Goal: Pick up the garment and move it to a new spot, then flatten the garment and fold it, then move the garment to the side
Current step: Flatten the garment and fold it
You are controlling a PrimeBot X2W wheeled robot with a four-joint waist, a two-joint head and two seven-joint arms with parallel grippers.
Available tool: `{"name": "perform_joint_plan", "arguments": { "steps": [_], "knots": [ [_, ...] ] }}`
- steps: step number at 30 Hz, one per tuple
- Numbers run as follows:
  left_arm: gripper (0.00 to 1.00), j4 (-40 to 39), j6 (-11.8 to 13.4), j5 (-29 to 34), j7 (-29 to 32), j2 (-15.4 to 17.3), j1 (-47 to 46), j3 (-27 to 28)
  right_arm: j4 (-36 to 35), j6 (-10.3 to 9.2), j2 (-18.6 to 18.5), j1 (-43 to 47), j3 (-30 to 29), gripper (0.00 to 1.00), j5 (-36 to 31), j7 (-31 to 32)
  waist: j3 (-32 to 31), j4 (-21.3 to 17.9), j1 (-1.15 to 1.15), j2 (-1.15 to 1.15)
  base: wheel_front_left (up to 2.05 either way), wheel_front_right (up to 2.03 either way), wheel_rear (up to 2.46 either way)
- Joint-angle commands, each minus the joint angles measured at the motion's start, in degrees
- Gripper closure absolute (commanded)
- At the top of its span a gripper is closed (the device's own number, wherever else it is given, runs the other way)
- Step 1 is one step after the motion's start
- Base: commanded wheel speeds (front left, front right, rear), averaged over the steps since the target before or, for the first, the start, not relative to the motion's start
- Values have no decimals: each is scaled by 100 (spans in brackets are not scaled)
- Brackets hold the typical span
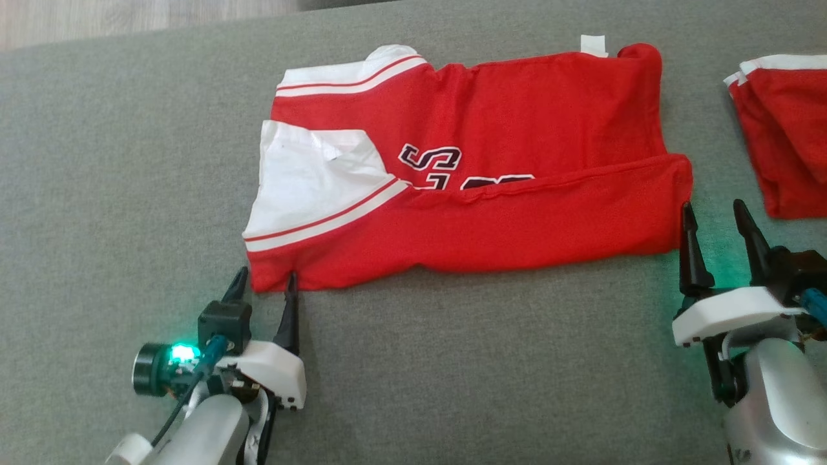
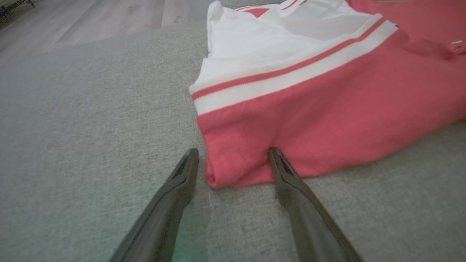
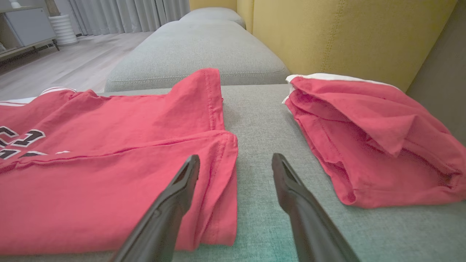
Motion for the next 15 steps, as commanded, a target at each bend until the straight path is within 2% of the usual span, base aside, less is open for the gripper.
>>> {"name": "perform_joint_plan", "arguments": {
  "steps": [1,5,6,7,14,15],
  "knots": [
    [0,-65,57,-35,39,115,-98,220,-176,-5,-23,21,127,0,50,-77,-22,-10,0,0,0,0,0],
    [0,-70,-65,-168,-34,71,44,205,-109,-5,-6,138,145,0,210,-77,-101,23,0,0,0,0,0],
    [62,-90,-101,-196,-102,66,76,210,-84,-5,0,174,164,0,257,-77,-126,39,0,0,0,0,0],
    [100,-107,-127,-204,-169,74,104,209,-51,-5,-3,201,181,0,320,-77,-150,54,0,0,0,0,0],
    [100,-258,-202,-205,-492,168,221,210,516,-5,-190,137,378,1,749,-77,-275,158,0,0,0,0,0],
    [100,-274,-205,-206,-518,184,226,214,619,-5,-211,79,427,9,818,-74,-278,161,0,0,0,0,0]
  ]
}}
